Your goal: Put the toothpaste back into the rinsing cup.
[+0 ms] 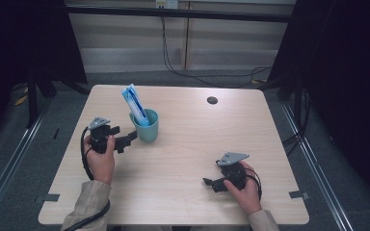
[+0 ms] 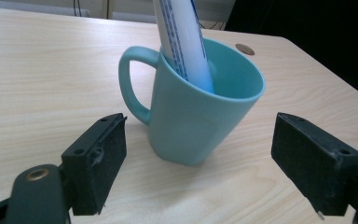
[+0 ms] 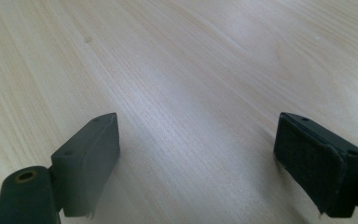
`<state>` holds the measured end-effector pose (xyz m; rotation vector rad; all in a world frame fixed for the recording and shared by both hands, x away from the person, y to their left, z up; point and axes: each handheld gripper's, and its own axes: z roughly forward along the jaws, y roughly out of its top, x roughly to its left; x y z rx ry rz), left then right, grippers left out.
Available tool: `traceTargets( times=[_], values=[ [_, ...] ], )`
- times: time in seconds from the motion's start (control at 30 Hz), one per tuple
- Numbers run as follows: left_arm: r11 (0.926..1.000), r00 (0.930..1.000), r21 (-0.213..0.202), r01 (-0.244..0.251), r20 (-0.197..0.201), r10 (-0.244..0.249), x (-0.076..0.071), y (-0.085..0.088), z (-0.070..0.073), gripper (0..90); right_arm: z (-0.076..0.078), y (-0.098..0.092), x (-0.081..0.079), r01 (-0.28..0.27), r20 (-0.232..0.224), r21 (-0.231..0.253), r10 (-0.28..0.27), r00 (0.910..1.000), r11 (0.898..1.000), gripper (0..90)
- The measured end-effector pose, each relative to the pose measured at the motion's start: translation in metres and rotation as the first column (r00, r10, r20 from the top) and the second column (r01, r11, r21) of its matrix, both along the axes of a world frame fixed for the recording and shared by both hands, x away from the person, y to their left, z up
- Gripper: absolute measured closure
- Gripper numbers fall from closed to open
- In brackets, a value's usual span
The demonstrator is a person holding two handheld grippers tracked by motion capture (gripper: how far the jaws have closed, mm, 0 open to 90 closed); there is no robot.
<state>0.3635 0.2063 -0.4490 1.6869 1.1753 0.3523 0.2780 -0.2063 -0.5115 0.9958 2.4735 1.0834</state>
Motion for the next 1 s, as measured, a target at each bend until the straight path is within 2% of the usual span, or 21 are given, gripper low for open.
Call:
traceTargets(
  times=[0.47, 0.53, 0.73, 1.0],
  values=[
    [0.999, 0.9989, 0.029, 0.034, -0.035, -0.033, -0.012, -0.001, -0.023, 18.1, 0.0, 0.0, 0.0, 0.0, 0.0, 0.0, 0.0, 1.0, 1.0, 13.7],
    [0.9983, 0.9988, 0.047, 0.034, -0.037, -0.032, -0.014, -0.001, -0.027, 18.2, 0.0, 0.0, 0.0, 0.001, 0.0, -0.001, -0.001, 1.0, 1.0, 13.7],
    [0.9977, 0.998, 0.052, 0.044, -0.048, -0.041, -0.019, -0.001, -0.035, 18.2, 0.0, 0.0, 0.0, 0.0, 0.001, -0.001, 0.0, 1.0, 1.0, 13.7],
    [0.9936, 0.9967, 0.094, 0.063, -0.056, -0.058, -0.025, -0.005, -0.042, 18.5, 0.0, 0.0, 0.0, 0.001, -0.001, -0.001, -0.001, 1.0, 1.0, 13.7]
  ],
)
